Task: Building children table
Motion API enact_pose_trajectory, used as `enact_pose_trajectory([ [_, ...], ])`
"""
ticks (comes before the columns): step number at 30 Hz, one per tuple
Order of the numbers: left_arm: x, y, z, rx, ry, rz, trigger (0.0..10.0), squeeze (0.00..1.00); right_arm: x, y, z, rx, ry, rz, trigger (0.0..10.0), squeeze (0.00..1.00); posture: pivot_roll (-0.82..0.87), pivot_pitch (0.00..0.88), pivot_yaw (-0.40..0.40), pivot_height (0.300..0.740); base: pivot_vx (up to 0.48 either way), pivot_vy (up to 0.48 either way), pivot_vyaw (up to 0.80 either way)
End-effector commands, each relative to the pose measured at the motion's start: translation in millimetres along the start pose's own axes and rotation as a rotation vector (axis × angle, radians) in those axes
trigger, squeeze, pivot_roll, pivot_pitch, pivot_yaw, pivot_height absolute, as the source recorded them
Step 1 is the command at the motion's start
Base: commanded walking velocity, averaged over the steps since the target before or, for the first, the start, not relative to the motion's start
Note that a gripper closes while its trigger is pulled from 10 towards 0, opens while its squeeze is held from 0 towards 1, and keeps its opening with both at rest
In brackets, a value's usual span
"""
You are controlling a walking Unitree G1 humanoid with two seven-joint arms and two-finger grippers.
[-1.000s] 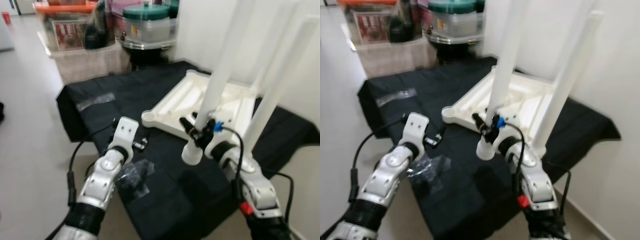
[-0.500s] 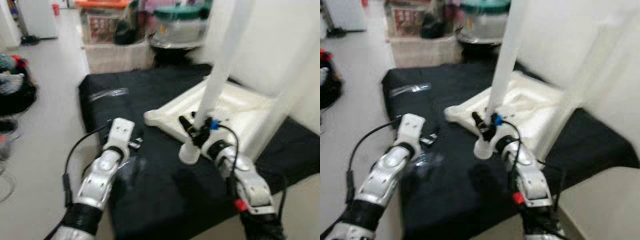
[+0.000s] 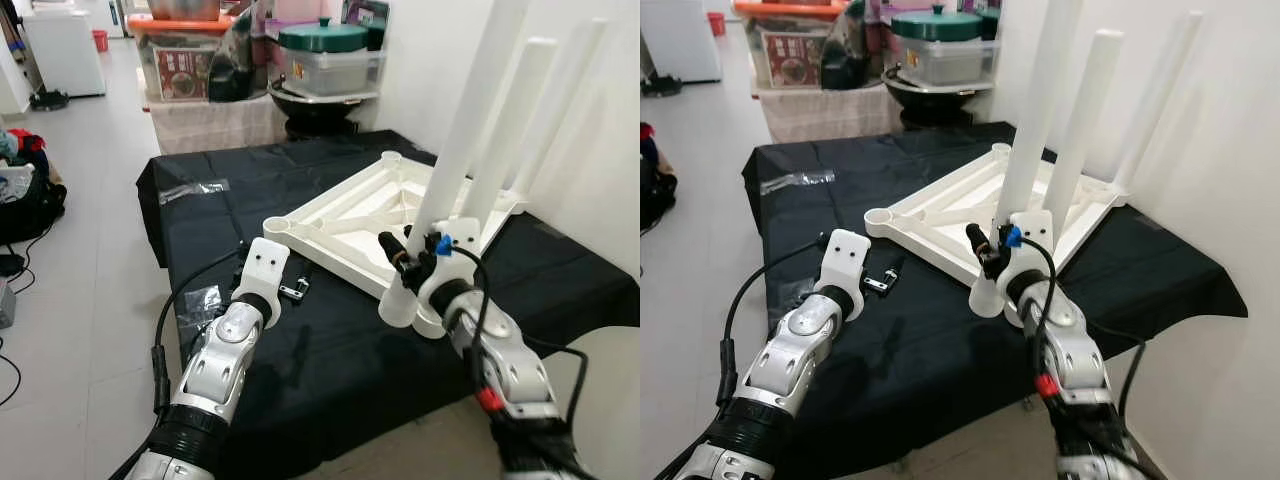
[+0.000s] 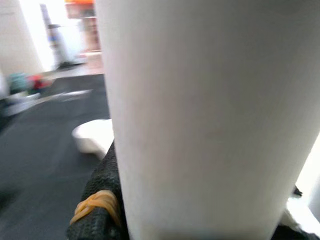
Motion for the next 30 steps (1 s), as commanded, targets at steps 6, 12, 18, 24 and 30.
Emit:
enact_pose_trajectory([
  [6,-1.6,-9,-4.0,0.002,0.018,-0.033,10.0,0.00,0.9,-5,39.8,0.007,-0.173,-0.014,0.0,0.00,0.05,0.000,-0.078,0.740,0.000,0.000,0.00],
  [12,-1.9,-11,-3.7,0.000,0.022,-0.037,10.0,0.00,-3.9,-15,81.4,-0.008,-0.300,-0.053,0.0,0.00,0.05,0.000,-0.079,0.740,0.000,0.000,0.00],
  [18,-2.7,-11,-5.9,0.000,0.032,-0.039,10.0,0.00,-18.2,-17,123.2,-0.107,-0.394,-0.077,0.0,0.00,0.06,0.000,-0.082,0.740,0.000,0.000,0.00],
  [24,-3.2,-13,-7.5,-0.001,0.038,-0.042,10.0,0.00,-35.6,-6,164.5,-0.173,-0.467,-0.075,0.0,0.00,0.05,0.000,-0.075,0.740,0.000,0.000,0.00],
  [30,-3.3,-13,-5.5,-0.001,0.034,-0.044,10.0,0.00,-67.2,17,222.8,-0.327,-0.636,-0.067,0.0,0.00,0.05,0.000,-0.070,0.740,0.000,0.000,0.00],
])
Point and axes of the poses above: a point about 5 cm out from each wrist's last joint towards the gripper, its own x axis pointing out of the wrist towards the gripper, its own y axis along the axis of the wrist's last joint, z = x × y, the point moved 6 cm from there along x, pointing out of the wrist towards the gripper, and after that the axes turned 3 degrees about -x, right-handed, at the moved point
